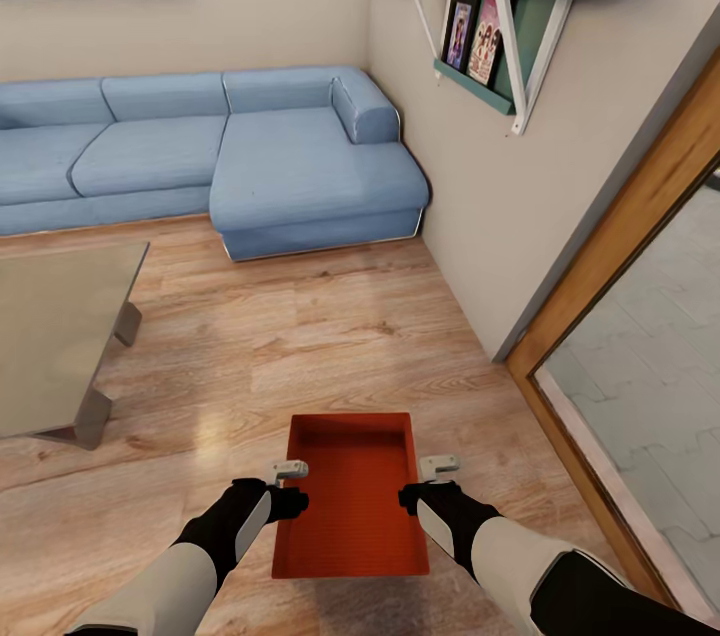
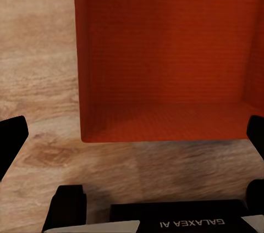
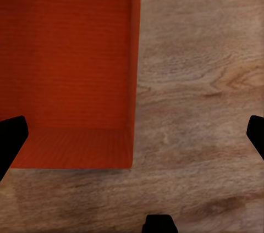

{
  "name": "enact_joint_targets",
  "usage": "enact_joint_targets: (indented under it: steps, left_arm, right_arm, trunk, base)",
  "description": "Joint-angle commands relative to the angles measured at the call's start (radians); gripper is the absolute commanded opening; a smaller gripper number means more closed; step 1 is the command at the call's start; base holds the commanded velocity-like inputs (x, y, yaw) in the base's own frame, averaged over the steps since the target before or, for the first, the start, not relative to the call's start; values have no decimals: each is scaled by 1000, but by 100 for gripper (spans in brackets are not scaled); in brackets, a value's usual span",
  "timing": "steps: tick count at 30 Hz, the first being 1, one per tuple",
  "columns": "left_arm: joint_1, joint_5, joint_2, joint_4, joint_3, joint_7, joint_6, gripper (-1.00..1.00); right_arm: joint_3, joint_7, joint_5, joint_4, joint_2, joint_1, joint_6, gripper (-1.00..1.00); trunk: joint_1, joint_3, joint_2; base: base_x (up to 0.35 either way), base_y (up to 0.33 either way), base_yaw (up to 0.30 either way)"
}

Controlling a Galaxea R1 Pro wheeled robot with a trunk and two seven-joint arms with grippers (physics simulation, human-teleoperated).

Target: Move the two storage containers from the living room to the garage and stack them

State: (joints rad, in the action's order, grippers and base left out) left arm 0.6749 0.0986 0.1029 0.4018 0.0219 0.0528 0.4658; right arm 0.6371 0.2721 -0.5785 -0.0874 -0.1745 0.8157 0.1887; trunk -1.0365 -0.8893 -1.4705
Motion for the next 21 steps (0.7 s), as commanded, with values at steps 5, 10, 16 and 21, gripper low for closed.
enact_joint_targets:
  steps: [5,10,16,21]
  left_arm:
    - [0,10,0,4,3,6,11,100]
    - [0,10,0,5,3,6,11,100]
    - [0,11,0,5,3,6,11,100]
    - [0,11,0,5,3,6,11,100]
  right_arm:
    - [6,6,-4,-2,0,0,6,100]
    - [6,6,-4,-2,0,0,6,100]
    - [6,6,-5,-2,0,0,6,100]
    - [5,6,-5,-2,0,0,6,100]
  trunk:
    - [-19,-16,-36]
    - [-38,-32,-71]
    - [-61,-51,-113]
    - [-81,-67,-148]
  base:
    - [0,0,0]
    - [0,0,0]
    - [0,0,0]
    - [0,0,0]
